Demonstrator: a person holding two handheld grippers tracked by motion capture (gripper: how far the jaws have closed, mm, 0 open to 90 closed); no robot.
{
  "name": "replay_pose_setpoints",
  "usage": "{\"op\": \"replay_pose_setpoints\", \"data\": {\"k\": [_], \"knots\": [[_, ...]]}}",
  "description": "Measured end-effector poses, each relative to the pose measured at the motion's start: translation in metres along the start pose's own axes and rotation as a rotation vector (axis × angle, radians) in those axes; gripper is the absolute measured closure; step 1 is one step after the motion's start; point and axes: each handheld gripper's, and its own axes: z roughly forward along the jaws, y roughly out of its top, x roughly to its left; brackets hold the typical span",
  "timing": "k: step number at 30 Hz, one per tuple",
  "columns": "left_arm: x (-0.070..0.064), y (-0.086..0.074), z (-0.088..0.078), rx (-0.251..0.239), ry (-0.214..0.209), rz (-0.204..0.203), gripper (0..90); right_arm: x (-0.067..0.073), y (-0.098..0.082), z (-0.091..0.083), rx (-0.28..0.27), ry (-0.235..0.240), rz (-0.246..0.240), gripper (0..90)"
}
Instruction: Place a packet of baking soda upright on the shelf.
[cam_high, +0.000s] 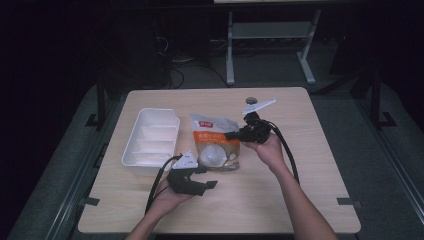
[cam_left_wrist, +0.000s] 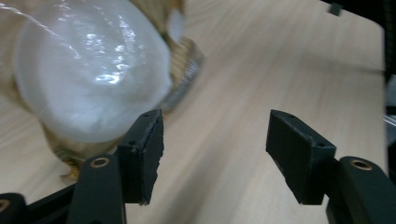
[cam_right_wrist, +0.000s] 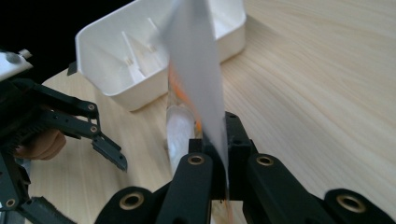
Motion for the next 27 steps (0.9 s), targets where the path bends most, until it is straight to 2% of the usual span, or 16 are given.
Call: {"op": "replay_pose_setpoints", "data": {"k": [2, 7, 14, 16, 21, 25, 27], "knots": [[-0.002, -0.003, -0.004, -0.004, -0.001, 0.010, 32.9, 0.005, 0.006, 0.001, 0.006, 0.006, -0.021, 89.9], [-0.005, -0.013, -0.014, -0.003, 0.004, 0.027, 30.9, 0.015, 0.017, 0.002, 0.026, -0.016, -0.068, 90.0], [-0.009, -0.019, -0.020, -0.032, 0.018, 0.044, 29.7, 0.022, 0.031, 0.004, 0.032, -0.049, -0.085, 90.0], [-0.009, -0.019, -0.019, -0.031, 0.019, 0.053, 29.5, 0.025, 0.037, 0.006, 0.040, -0.062, -0.105, 90.0], [-0.009, -0.020, -0.020, -0.026, 0.013, 0.067, 28.7, 0.030, 0.049, 0.008, 0.046, -0.064, -0.110, 90.0], [-0.011, -0.021, -0.019, -0.018, 0.009, 0.096, 28.1, 0.032, 0.057, 0.008, 0.052, -0.073, -0.115, 90.0], [-0.010, -0.022, -0.019, -0.017, 0.008, 0.096, 27.8, 0.035, 0.061, 0.007, 0.036, -0.071, -0.116, 90.0]]}}
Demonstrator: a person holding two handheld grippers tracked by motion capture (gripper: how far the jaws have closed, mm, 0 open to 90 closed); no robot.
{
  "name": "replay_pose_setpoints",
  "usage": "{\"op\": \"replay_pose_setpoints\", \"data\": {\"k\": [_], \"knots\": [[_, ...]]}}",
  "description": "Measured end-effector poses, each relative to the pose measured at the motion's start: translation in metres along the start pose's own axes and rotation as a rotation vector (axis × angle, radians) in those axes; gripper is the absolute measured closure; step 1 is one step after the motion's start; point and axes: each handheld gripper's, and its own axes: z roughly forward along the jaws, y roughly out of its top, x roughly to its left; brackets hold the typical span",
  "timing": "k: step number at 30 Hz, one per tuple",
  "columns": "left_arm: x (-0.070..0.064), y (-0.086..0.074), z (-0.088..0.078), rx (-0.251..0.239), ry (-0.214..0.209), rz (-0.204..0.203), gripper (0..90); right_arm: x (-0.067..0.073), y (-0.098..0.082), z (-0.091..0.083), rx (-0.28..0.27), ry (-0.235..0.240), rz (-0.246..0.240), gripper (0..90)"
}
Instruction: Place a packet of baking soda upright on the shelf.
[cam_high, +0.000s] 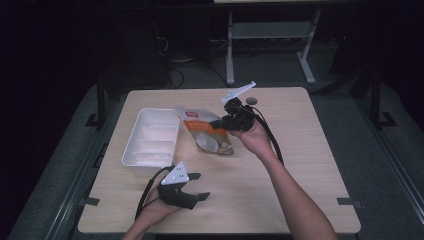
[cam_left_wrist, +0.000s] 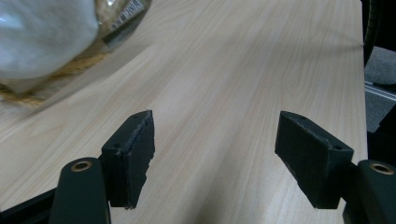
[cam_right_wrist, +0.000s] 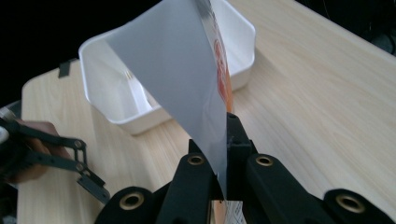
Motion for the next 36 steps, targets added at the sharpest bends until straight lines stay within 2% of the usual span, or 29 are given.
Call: {"op": "replay_pose_setpoints", "data": {"k": [8, 14, 24, 36], "knots": [[0.002, -0.002, 0.000, -0.005, -0.005, -0.004, 26.8, 0.014, 0.028, -0.006, -0.043, 0.017, -0.031, 90.0], [0.003, -0.002, -0.003, -0.009, 0.003, 0.002, 26.7, 0.021, 0.051, 0.000, -0.059, 0.051, -0.051, 90.0], [0.000, -0.004, -0.001, 0.005, 0.002, 0.038, 27.0, 0.038, 0.083, 0.028, -0.074, 0.113, -0.097, 90.0], [0.000, -0.004, -0.002, 0.003, -0.016, 0.040, 26.6, 0.057, 0.106, 0.075, -0.081, 0.186, -0.122, 90.0]]}}
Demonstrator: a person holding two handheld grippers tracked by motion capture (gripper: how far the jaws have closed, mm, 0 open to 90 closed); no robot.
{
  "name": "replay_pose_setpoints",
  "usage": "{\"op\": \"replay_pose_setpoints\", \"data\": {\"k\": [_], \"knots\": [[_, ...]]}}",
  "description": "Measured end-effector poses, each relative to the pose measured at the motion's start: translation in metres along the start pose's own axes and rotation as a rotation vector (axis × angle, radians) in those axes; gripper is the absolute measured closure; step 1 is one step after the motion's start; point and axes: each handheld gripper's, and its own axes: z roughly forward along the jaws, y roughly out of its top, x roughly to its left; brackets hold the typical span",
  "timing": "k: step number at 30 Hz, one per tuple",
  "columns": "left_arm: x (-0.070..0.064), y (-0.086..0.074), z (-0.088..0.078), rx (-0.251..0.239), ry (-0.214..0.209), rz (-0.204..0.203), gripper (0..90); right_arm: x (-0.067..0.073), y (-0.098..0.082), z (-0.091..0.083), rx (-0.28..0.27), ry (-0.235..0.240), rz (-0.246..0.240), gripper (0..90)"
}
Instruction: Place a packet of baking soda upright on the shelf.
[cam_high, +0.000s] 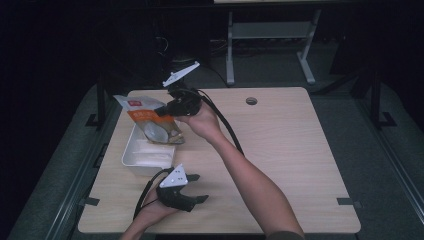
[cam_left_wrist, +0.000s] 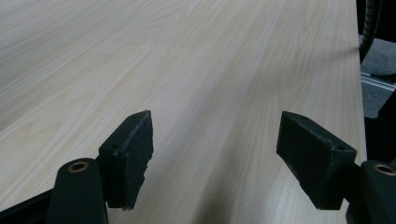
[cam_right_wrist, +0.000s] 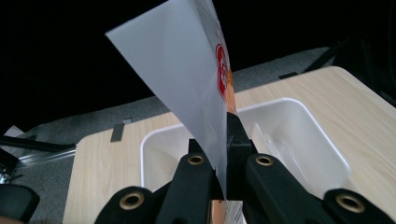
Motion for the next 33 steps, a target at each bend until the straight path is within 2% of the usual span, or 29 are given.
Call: {"op": "replay_pose_setpoints", "data": {"k": [1, 2, 6, 12, 19, 28, 30, 33], "knots": [[0.000, 0.000, 0.000, 0.003, 0.000, 0.001, 26.6, 0.000, 0.000, 0.000, 0.000, 0.000, 0.000, 90.0], [0.001, 0.000, 0.000, 0.003, -0.002, -0.003, 26.5, 0.000, 0.001, 0.008, -0.004, 0.013, 0.001, 90.0], [0.001, -0.001, -0.001, -0.001, -0.001, -0.012, 26.4, -0.002, -0.002, 0.022, -0.012, 0.034, 0.014, 90.0], [0.002, -0.001, -0.003, -0.001, 0.001, -0.012, 26.3, -0.002, -0.006, 0.037, -0.018, 0.050, 0.009, 90.0], [-0.002, -0.001, 0.001, 0.015, -0.004, 0.003, 26.4, -0.005, -0.012, 0.046, -0.036, 0.070, 0.024, 90.0], [0.000, -0.002, -0.001, 0.002, -0.003, -0.022, 26.4, -0.010, -0.024, 0.057, -0.049, 0.093, 0.047, 90.0], [0.001, -0.001, -0.002, 0.002, -0.002, -0.010, 26.6, -0.012, -0.026, 0.059, -0.046, 0.093, 0.053, 90.0], [0.002, -0.002, -0.002, 0.002, -0.004, -0.013, 26.7, -0.014, -0.030, 0.063, -0.045, 0.095, 0.060, 90.0]]}}
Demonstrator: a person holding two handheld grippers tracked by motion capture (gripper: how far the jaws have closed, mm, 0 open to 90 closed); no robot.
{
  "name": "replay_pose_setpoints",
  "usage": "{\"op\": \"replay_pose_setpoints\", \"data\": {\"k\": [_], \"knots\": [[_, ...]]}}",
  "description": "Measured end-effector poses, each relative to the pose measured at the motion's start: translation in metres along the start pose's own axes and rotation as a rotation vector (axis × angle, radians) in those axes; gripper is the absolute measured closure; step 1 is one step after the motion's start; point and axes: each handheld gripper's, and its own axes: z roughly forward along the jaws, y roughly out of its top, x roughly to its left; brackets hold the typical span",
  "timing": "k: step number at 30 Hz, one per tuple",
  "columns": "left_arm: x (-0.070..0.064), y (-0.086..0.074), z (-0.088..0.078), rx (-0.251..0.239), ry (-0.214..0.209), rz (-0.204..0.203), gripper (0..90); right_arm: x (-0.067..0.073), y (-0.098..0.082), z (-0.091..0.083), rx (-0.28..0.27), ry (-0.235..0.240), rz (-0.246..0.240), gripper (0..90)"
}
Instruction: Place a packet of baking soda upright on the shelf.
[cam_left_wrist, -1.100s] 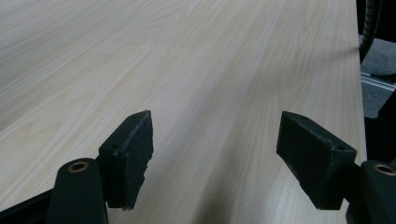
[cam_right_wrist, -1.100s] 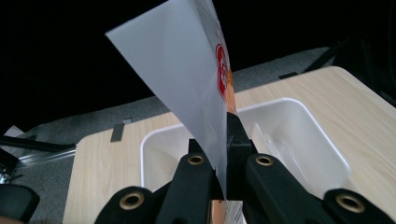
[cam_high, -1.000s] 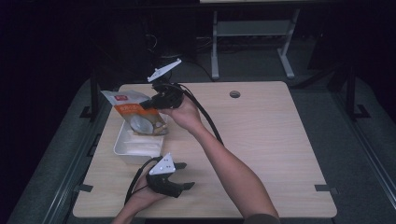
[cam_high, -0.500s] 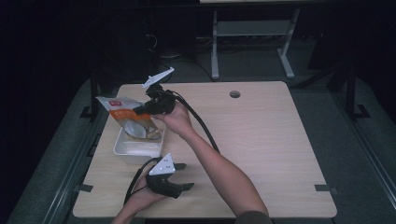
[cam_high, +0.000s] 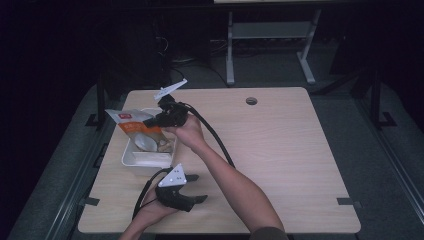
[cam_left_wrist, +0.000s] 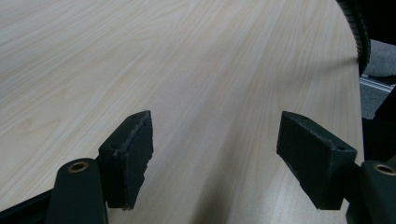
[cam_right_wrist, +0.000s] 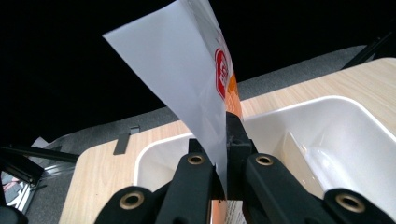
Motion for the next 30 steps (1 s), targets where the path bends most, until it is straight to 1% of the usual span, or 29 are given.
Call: {"op": "replay_pose_setpoints", "data": {"k": [1, 4, 6, 11, 15, 16, 20, 27, 28, 29, 30], "knots": [[0.000, 0.000, 0.000, -0.001, -0.003, -0.006, 26.7, -0.001, -0.002, 0.001, -0.003, 0.002, 0.001, 90.0], [0.001, 0.000, 0.000, 0.000, -0.002, -0.004, 26.7, -0.003, -0.004, 0.001, -0.006, 0.001, 0.011, 90.0], [0.001, 0.000, 0.000, 0.000, -0.003, -0.004, 26.7, -0.007, -0.006, 0.001, -0.018, 0.016, 0.028, 90.0], [0.002, 0.000, 0.000, 0.003, -0.007, -0.009, 26.7, -0.009, -0.009, 0.002, -0.028, 0.014, 0.033, 89.9], [0.001, 0.000, 0.000, 0.003, -0.008, -0.011, 26.7, -0.011, -0.011, 0.002, -0.043, 0.020, 0.048, 89.9], [0.001, 0.000, 0.000, 0.004, -0.009, -0.010, 26.7, -0.012, -0.013, 0.003, -0.055, 0.020, 0.055, 89.9], [0.001, -0.001, 0.001, 0.006, -0.010, -0.011, 26.6, -0.012, -0.016, 0.003, -0.068, 0.005, 0.059, 89.8], [0.001, -0.001, 0.001, 0.004, -0.011, -0.013, 26.6, -0.011, -0.019, 0.002, -0.068, -0.019, 0.050, 89.5], [0.001, -0.001, 0.001, 0.004, -0.012, -0.015, 26.6, -0.012, -0.020, 0.002, -0.066, -0.019, 0.050, 89.4], [0.001, -0.001, 0.001, 0.004, -0.011, -0.014, 26.5, -0.011, -0.021, 0.003, -0.052, -0.037, 0.037, 89.2], [0.000, 0.000, 0.002, 0.006, -0.011, -0.013, 26.5, -0.011, -0.021, 0.004, -0.042, -0.042, 0.032, 89.2]]}}
